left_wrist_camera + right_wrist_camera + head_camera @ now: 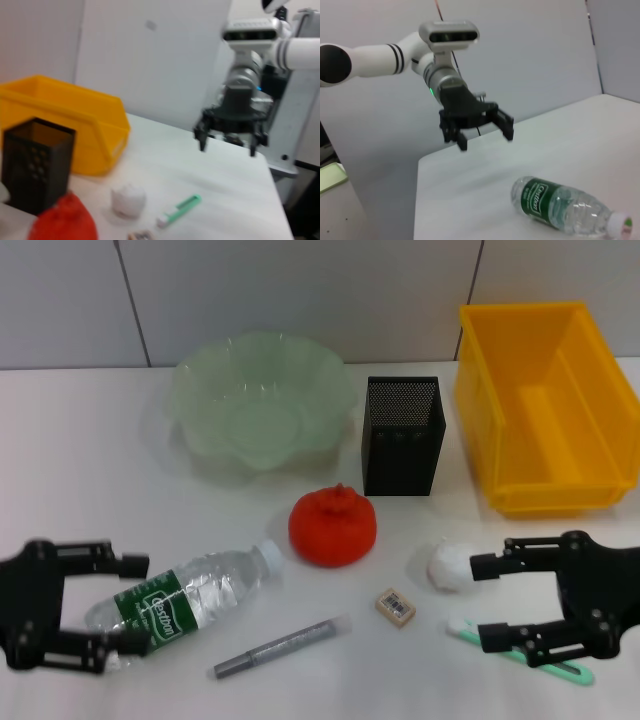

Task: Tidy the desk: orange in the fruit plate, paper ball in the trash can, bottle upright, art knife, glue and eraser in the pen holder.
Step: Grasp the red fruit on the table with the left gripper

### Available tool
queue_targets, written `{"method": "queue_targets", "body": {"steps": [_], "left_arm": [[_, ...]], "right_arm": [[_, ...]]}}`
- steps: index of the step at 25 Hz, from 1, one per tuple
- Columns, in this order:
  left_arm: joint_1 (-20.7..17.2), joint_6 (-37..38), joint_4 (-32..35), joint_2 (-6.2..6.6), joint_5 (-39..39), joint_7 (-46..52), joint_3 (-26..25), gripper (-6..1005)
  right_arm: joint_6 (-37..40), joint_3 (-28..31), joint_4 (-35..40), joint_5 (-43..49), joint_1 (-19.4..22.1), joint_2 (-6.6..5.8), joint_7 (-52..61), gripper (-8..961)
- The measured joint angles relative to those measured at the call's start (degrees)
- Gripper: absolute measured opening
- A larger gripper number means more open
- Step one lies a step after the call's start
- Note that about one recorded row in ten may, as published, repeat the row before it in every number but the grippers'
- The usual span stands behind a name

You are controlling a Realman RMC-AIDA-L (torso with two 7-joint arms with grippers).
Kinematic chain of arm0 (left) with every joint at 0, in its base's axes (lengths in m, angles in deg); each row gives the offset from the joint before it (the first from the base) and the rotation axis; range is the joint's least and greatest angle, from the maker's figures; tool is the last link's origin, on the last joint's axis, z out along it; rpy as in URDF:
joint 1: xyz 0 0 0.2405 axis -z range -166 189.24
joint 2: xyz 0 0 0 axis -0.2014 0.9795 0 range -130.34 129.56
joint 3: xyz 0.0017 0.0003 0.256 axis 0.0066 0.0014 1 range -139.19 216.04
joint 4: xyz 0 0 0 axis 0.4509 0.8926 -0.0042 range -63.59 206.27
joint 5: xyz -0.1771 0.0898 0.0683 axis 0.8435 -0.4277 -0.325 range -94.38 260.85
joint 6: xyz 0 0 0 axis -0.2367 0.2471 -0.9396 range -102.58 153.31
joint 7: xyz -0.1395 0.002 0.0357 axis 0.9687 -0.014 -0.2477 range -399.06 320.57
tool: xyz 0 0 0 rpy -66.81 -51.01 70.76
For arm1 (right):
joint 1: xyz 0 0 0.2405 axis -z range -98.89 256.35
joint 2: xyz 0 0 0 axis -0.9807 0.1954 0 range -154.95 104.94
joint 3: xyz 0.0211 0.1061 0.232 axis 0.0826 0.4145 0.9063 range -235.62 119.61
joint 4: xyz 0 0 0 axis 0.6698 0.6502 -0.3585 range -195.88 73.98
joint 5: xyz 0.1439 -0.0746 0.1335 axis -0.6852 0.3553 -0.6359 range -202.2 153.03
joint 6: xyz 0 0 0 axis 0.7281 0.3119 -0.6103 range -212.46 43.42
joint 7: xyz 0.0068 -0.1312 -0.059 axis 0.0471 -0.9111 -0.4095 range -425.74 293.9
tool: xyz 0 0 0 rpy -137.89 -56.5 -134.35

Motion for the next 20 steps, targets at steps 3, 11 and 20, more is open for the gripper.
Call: {"method": "queue_targets", "body": {"steps": [3,11,20], "left_arm": [[0.19,-0.35,4.02,-1.66,0.74,1.43,-1.79,816],[5.16,-10.53,3.33,-7.00,-0.49,0.38,-2.47,812],[12.85,-25.83,-9.21,-8.33,-1.00,-0.31,3.93,807]], "right_arm": [[0.04,0.04,0.25,0.00,1.48,-0.09,-0.12,777],[0.82,1.07,0.30,-0.17,6.66,-0.64,-2.25,777],[3.79,6.12,0.42,0.30,10.25,-1.69,-3.74,776]]}}
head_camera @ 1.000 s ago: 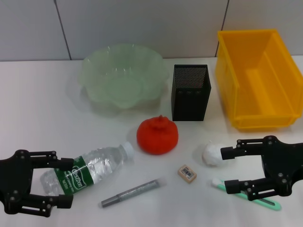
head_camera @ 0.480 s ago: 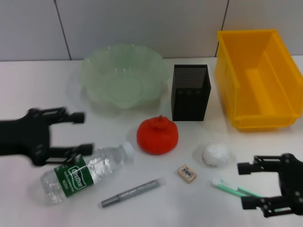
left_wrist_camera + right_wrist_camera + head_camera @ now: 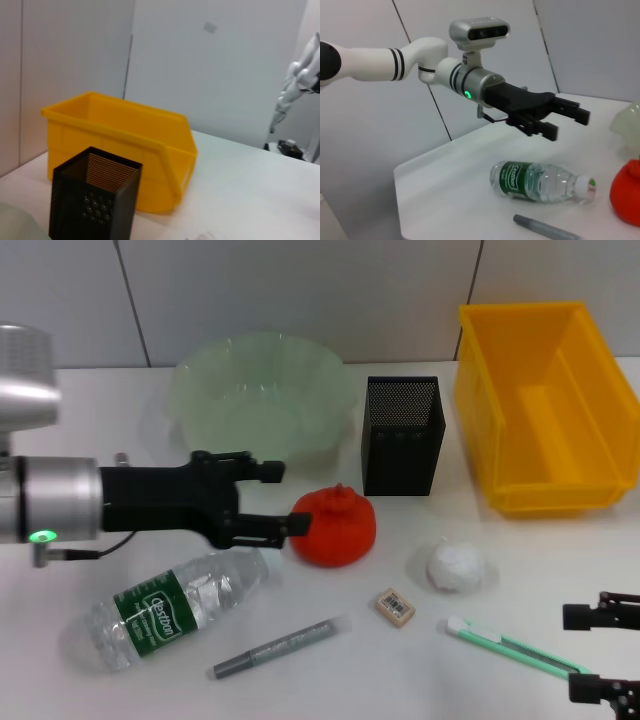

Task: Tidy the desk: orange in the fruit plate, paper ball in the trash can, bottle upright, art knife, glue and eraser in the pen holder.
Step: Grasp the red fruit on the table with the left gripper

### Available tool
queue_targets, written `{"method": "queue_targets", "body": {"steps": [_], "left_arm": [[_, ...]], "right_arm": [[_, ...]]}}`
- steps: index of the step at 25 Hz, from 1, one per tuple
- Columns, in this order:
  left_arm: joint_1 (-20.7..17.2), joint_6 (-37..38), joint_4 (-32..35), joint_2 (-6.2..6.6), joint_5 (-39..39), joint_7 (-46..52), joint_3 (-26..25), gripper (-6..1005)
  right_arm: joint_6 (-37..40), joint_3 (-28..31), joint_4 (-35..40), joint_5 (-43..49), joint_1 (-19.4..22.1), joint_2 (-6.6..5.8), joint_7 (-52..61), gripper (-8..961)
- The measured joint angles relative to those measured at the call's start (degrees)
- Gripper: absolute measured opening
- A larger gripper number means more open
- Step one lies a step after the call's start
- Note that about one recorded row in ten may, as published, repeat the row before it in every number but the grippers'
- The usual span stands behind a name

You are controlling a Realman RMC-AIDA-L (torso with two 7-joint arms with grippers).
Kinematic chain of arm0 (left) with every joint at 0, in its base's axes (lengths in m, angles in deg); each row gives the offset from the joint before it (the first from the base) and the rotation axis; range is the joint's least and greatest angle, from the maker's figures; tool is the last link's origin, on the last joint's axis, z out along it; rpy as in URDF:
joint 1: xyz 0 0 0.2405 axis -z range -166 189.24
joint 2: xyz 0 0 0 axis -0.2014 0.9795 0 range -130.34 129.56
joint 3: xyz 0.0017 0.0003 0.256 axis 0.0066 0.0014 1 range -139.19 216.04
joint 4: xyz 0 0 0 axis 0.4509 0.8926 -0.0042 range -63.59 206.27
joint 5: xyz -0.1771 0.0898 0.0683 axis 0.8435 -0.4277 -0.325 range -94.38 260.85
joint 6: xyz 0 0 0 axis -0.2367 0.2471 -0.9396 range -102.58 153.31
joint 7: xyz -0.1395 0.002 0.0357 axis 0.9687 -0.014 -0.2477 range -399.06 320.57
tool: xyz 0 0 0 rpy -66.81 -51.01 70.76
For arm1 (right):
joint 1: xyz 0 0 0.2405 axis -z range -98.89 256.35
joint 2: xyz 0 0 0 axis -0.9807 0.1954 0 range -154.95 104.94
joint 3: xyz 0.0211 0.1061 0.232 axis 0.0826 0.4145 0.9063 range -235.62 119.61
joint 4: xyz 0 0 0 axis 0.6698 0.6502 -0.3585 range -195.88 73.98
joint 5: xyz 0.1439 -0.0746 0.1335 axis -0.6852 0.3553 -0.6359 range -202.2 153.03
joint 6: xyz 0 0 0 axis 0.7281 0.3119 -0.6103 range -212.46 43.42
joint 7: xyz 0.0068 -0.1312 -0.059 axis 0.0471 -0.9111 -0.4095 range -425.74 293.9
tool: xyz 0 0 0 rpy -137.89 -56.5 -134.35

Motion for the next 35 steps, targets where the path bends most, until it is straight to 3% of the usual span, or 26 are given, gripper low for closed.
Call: {"method": "queue_targets", "body": {"steps": [10,24,25,35], "left_arm": [[4.58,-13.39,-14.52,-0.53,2.44,-9.51,0.12,802],[6.13,-21.74,-24.83,-0.62,8.06,-22.27,0.08,794],[7.72,-25.98,-29.50,-0.62,10.77,-27.61,-0.10,794],[10.33,-30.26,-33.46,-0.62,12.30,-30.91,-0.41,788]], "right_arm": [[-0.09,0.18,-0.01,0.23,0.70,-0.12,0.00,776],[-0.57,0.19,-0.18,-0.15,-0.47,-0.12,0.34,777],[-0.59,0.19,-0.22,-0.16,-0.58,-0.08,0.35,777],[-0.77,0.19,-0.46,-0.21,-1.13,0.12,0.40,777]]}}
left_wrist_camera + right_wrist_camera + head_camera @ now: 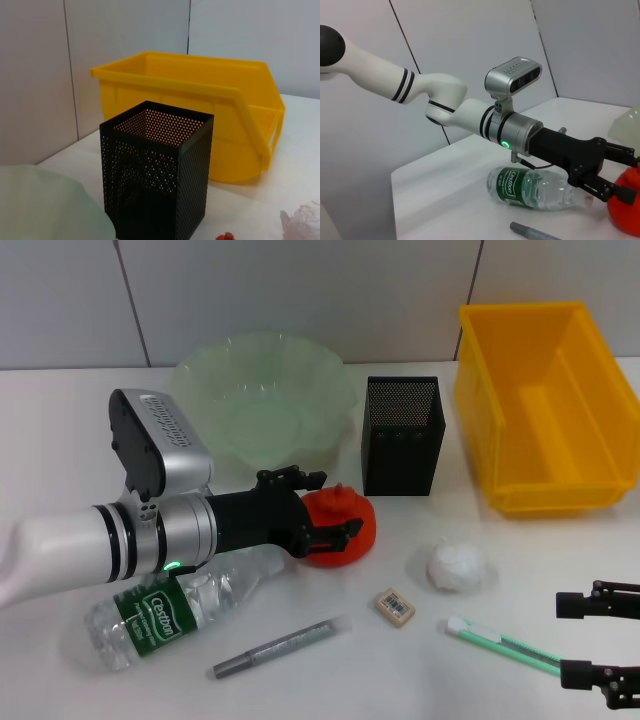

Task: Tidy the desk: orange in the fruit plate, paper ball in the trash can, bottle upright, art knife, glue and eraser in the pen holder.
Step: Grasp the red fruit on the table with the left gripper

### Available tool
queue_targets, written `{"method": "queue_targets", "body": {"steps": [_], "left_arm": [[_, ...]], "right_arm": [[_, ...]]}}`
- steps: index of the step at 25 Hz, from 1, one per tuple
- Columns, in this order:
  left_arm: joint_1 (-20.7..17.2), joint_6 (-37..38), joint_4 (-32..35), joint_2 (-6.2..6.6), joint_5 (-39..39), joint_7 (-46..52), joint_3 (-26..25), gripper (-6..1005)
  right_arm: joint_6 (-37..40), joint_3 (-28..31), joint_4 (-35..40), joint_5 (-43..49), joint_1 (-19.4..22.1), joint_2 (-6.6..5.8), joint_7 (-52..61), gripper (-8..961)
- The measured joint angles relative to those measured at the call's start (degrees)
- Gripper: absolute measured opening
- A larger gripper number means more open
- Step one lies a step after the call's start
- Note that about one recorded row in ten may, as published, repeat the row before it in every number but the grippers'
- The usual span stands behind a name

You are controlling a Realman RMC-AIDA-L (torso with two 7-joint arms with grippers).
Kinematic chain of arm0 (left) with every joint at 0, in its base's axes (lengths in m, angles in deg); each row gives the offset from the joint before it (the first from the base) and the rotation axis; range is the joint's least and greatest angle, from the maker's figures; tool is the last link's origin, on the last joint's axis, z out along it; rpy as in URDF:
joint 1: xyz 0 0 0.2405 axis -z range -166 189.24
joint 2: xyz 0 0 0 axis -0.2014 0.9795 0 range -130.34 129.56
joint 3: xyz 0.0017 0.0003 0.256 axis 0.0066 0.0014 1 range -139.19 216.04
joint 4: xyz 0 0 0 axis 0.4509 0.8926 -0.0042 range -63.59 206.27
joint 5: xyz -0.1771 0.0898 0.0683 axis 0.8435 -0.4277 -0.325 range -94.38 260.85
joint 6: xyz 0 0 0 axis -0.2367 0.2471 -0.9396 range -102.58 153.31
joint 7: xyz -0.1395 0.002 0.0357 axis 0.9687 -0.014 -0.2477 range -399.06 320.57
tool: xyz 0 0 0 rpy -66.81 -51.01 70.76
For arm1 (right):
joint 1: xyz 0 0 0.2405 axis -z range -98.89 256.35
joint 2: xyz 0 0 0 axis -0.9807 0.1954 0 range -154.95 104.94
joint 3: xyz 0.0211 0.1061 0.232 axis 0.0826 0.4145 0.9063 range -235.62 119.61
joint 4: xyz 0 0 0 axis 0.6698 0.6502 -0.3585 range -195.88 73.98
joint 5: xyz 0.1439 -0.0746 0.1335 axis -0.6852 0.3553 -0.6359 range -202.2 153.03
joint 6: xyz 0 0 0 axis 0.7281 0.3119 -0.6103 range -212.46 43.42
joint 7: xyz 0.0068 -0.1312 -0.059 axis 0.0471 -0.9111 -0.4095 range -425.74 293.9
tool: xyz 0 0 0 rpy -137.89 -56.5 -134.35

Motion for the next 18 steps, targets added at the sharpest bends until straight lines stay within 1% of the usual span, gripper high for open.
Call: {"method": "queue_targets", "body": {"steps": [10,13,18], "left_arm": [[-0.29,0.33,-0.18,0.00,-0.14,-0.59,0.39,783],[-0.31,0.79,-0.25,0.00,-0.14,-0.60,0.39,604],[-0.37,2.29,-0.30,0.00,-0.14,-0.49,0.00,376]], "right_arm": [[-0.55,0.00,-0.10,0.00,0.03,0.03,0.10,776],[-0.55,0.05,-0.10,0.00,0.03,0.02,0.11,776],[-0.66,0.48,-0.09,0.00,-0.02,0.08,0.11,776]]}}
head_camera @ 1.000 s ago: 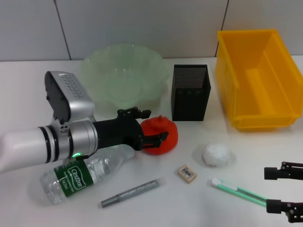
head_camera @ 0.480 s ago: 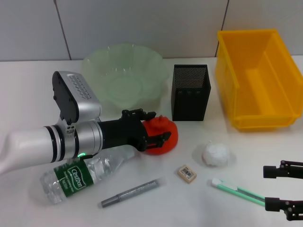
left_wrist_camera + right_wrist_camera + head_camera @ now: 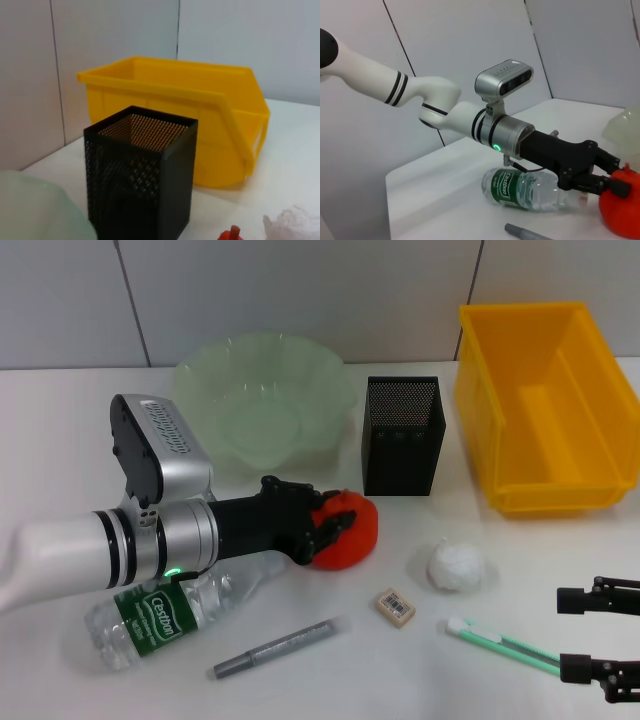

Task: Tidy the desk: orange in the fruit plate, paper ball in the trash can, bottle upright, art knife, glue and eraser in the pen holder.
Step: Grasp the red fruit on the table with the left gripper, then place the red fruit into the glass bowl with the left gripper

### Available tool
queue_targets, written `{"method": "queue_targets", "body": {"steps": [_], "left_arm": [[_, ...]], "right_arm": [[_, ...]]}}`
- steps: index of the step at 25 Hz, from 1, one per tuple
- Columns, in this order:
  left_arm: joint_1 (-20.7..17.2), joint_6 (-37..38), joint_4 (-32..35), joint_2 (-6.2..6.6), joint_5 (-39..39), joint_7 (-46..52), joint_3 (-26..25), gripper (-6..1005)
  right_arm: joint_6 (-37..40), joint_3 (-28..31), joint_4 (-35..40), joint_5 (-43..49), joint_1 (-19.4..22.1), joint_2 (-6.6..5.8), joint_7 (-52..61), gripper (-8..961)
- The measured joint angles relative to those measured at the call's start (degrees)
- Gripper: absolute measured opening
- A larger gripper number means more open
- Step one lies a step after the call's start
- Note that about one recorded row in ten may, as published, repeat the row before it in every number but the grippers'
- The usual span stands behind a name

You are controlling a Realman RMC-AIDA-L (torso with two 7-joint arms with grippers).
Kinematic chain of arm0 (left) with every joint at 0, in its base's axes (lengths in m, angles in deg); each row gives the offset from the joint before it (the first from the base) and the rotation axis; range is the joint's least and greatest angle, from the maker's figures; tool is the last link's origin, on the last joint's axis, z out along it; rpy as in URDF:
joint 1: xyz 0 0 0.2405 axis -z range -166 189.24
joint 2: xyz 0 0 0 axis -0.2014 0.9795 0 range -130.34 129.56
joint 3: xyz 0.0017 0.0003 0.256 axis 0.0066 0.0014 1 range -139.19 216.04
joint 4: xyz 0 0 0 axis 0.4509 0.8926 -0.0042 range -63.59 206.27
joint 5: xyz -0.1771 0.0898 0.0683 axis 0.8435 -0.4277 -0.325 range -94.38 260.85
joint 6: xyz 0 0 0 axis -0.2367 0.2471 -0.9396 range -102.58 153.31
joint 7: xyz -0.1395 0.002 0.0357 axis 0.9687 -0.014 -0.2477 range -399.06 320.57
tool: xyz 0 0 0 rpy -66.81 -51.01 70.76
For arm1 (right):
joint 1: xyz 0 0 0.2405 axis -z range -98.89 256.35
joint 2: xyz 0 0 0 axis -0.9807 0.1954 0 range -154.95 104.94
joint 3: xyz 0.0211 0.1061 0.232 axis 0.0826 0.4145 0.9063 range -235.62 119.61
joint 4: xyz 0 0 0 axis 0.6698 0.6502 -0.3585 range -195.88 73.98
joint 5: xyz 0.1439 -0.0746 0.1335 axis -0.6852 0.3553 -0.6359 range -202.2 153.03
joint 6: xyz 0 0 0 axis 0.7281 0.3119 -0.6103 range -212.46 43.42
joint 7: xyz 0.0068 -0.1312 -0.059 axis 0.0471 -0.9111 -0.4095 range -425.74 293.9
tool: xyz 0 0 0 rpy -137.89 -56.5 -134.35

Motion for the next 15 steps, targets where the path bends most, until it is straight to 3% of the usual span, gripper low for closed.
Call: {"method": "queue_targets", "body": {"steps": [5,7,10,15], "left_arm": [[-0.66,5.07,1.05,0.01,0.18,1.23,-1.32,217],[-0.66,5.07,1.05,0.01,0.18,1.23,-1.32,199],[-2.13,12.51,6.32,0.14,1.22,6.60,-2.30,172],[-2.99,16.14,11.24,0.24,5.35,10.60,-2.31,152]], "right_arm": [[-0.07,0.06,0.00,0.00,-0.03,0.02,0.00,777],[-0.07,0.19,0.00,0.00,-0.03,0.02,0.00,777],[-0.07,0.53,0.00,0.00,-0.07,0.02,0.00,777],[-0.07,0.73,-0.04,-0.01,-0.13,0.05,-0.04,777]]}}
